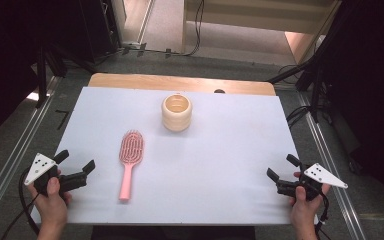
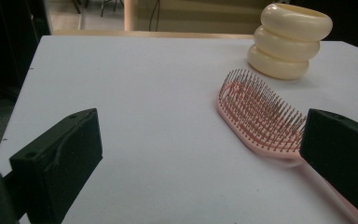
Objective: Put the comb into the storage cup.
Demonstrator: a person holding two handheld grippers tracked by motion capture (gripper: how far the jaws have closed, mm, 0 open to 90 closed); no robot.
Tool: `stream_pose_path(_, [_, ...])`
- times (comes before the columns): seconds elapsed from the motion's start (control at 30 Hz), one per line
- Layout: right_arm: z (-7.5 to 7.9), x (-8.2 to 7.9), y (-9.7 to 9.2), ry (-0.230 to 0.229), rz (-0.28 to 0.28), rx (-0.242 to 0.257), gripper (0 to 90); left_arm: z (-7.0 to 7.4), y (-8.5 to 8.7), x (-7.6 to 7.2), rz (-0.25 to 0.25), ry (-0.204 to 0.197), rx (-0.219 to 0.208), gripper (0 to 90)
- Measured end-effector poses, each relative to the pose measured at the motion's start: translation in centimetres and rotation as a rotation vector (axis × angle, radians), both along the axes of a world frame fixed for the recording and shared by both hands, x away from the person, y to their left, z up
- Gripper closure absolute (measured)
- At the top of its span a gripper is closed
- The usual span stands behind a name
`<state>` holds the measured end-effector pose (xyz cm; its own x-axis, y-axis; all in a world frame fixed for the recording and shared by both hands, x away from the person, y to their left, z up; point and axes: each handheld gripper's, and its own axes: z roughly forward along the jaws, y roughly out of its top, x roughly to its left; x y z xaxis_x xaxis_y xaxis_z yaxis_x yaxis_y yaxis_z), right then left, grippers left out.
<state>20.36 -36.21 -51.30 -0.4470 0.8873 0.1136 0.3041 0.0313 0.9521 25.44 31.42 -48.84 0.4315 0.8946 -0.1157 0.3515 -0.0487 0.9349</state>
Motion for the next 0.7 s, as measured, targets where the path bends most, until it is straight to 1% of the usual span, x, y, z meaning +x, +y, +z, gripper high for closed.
stream_pose_path(0.1, [0.0, 0.0, 0.1, -0.002, 0.010, -0.006, 2.0, 0.0, 0.0, 0.0, -0.008, 0.002, 0.001, 0.0])
stream_pose_path(0.17, [0.0, 0.1, 0.1, -0.002, 0.014, -0.008, 2.0, 0.1, -0.1, 0.0, -0.013, 0.010, -0.002, 4.9])
stream_pose_path(0.2, [0.0, 0.1, 0.1, -0.002, 0.015, -0.010, 2.0, 0.2, -0.1, 0.0, -0.005, 0.014, -0.011, 7.7])
stream_pose_path(0.23, [0.0, 0.1, 0.1, 0.000, 0.016, -0.008, 2.0, 0.3, -0.2, -0.1, -0.007, 0.024, -0.028, 8.1])
stream_pose_path(0.3, [0.0, 0.1, 0.1, 0.000, 0.019, -0.008, 2.0, 0.3, -0.4, -0.2, -0.015, 0.026, -0.031, 8.1])
stream_pose_path(0.37, [-0.1, 0.1, 0.2, 0.002, 0.022, -0.011, 2.0, 0.4, -0.8, -0.2, -0.030, 0.037, -0.011, 8.5])
stream_pose_path(0.4, [-0.1, 0.1, 0.2, 0.001, 0.024, -0.013, 2.1, 0.6, -1.4, -0.3, -0.025, 0.048, 0.015, 9.8])
stream_pose_path(0.43, [-0.1, 0.1, 0.2, 0.003, 0.023, -0.015, 2.0, 0.6, -1.4, -0.3, -0.025, 0.048, 0.015, 13.6])
stream_pose_path(0.47, [-0.1, 0.2, 0.2, 0.002, 0.021, -0.015, 2.0, 0.7, -1.6, -0.3, -0.020, 0.055, 0.018, 15.1])
stream_pose_path(0.5, [-0.1, 0.2, 0.2, 0.003, 0.022, -0.015, 2.1, 0.8, -2.2, -0.3, -0.036, 0.076, 0.026, 14.8])
stream_pose_path(0.53, [-0.1, 0.2, 0.2, 0.003, 0.022, -0.015, 2.1, 0.8, -2.2, -0.3, -0.036, 0.076, 0.026, 14.8])
stream_pose_path(0.6, [-0.1, 0.2, 0.3, 0.005, 0.019, -0.016, 2.0, 1.0, -2.8, -0.3, -0.057, 0.088, 0.020, 14.8])
stream_pose_path(0.63, [-0.1, 0.3, 0.2, 0.004, 0.020, -0.017, 2.0, 1.2, -3.4, -0.2, -0.070, 0.100, 0.027, 14.8])
stream_pose_path(0.67, [-0.1, 0.2, 0.3, 0.005, 0.019, -0.017, 2.1, 1.2, -3.4, -0.2, -0.070, 0.100, 0.027, 14.8])
stream_pose_path(0.7, [-0.1, 0.2, 0.3, 0.006, 0.018, -0.016, 2.1, 1.4, -3.9, -0.1, -0.074, 0.123, 0.024, 14.9])
